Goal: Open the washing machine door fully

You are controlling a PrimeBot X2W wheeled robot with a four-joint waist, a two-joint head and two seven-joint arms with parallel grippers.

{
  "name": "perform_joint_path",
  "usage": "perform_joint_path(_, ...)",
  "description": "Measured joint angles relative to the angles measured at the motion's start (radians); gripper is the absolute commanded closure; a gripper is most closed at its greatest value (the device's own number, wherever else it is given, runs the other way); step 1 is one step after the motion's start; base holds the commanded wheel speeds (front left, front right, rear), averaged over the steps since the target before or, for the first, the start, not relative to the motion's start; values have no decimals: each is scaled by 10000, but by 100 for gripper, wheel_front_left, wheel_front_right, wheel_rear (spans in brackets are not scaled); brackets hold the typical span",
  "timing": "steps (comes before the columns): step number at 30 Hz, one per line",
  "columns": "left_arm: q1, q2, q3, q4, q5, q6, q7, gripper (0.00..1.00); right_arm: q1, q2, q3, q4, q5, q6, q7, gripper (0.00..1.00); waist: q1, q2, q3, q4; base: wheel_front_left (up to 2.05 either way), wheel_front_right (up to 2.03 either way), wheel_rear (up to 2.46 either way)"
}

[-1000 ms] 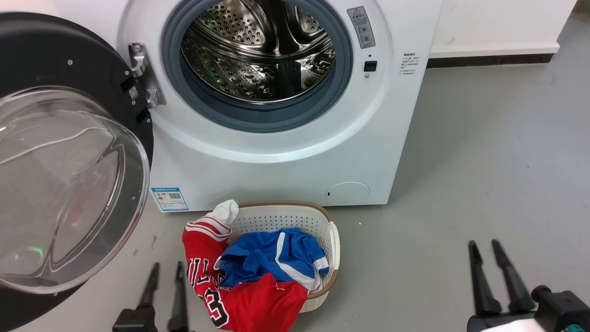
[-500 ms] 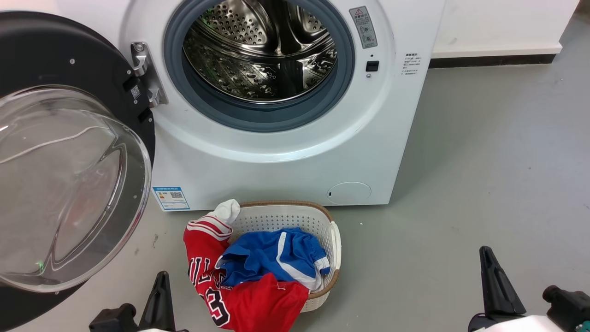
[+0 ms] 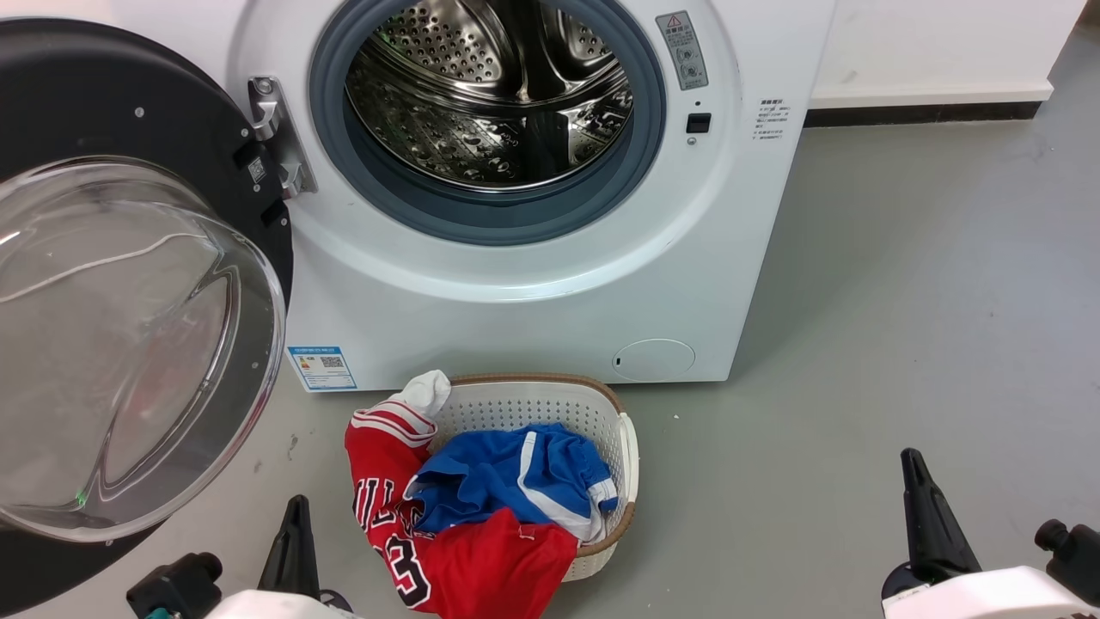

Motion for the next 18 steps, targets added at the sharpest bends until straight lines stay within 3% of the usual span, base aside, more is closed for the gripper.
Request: perform_joint_path(18, -539, 0, 213, 234, -2700, -299, 648, 100, -434, -73, -92, 334, 2587, -2, 543, 100, -1, 0, 11, 65, 0, 0, 0)
